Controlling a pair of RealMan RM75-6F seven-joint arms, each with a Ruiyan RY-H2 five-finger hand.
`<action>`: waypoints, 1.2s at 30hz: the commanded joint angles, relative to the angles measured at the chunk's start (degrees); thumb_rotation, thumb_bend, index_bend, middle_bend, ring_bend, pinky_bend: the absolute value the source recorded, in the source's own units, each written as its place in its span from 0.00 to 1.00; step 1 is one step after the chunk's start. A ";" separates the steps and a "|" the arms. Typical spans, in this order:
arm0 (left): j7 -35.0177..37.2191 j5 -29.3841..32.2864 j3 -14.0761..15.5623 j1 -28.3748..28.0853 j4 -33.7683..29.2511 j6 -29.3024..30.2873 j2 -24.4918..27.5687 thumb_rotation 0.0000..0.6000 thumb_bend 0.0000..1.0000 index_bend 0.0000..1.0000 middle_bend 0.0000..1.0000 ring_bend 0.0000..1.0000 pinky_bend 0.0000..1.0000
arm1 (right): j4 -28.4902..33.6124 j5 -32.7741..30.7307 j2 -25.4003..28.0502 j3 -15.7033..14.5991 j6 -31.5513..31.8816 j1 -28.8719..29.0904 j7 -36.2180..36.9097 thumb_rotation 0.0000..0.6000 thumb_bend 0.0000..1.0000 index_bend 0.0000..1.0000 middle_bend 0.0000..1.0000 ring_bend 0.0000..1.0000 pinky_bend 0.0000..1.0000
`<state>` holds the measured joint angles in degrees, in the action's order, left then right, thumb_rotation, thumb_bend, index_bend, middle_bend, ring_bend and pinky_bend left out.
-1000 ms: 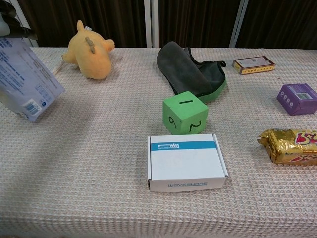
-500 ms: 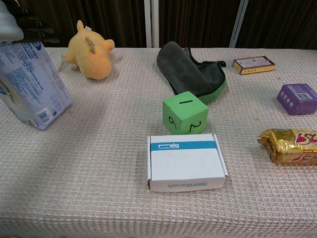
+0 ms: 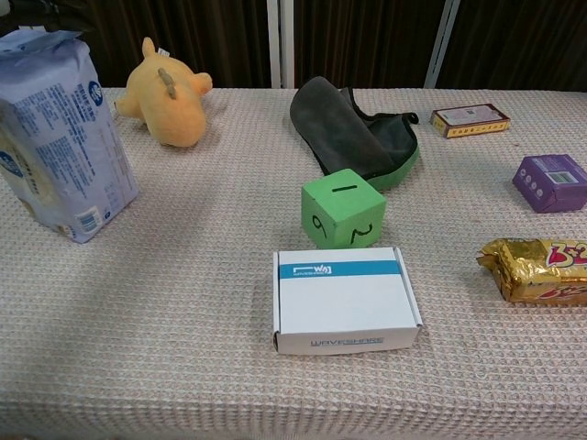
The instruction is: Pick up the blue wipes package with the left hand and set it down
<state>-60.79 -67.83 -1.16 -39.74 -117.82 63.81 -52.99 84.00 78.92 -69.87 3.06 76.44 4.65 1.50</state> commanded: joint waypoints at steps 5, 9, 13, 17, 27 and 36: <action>33.62 -1.14 -4.13 3.35 1.33 -4.58 8.83 1.00 0.11 0.00 0.00 0.04 0.20 | 0.22 -0.01 -0.11 -0.03 -0.23 0.16 -0.54 1.00 0.22 0.00 0.00 0.00 0.00; 51.76 -2.78 -5.19 3.60 6.42 -10.87 10.29 1.00 0.11 0.00 0.00 0.04 0.20 | 0.86 0.00 -0.04 -0.04 -0.12 0.18 -1.37 1.00 0.22 0.00 0.00 0.00 0.00; 64.22 -7.87 -5.24 3.64 11.03 -14.94 10.50 1.00 0.11 0.00 0.00 0.04 0.20 | 1.17 -0.54 0.03 0.12 -0.25 0.17 -1.90 1.00 0.22 0.00 0.00 0.00 0.00; 75.57 -12.75 -5.63 3.62 14.61 -15.50 8.71 1.00 0.11 0.00 0.00 0.03 0.20 | 1.49 -0.66 -0.11 0.17 -0.44 0.35 -2.55 1.00 0.22 0.00 0.00 0.00 0.00; 66.19 -20.71 -4.54 2.93 23.12 -12.07 4.23 1.00 0.11 0.00 0.01 0.00 0.20 | 1.71 -1.78 0.21 0.47 -0.76 0.36 -3.51 1.00 0.22 0.00 0.00 0.00 0.00; 49.37 -20.04 -4.15 2.84 18.05 -11.38 3.89 1.00 0.11 0.00 0.00 0.00 0.19 | 1.58 -2.01 -0.55 0.30 -1.68 0.84 -4.44 1.00 0.22 0.00 0.00 0.00 0.00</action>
<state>-7.73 -87.03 -5.52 -36.79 -98.12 51.62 -48.54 85.62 76.95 -70.39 3.36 74.80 5.46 -2.93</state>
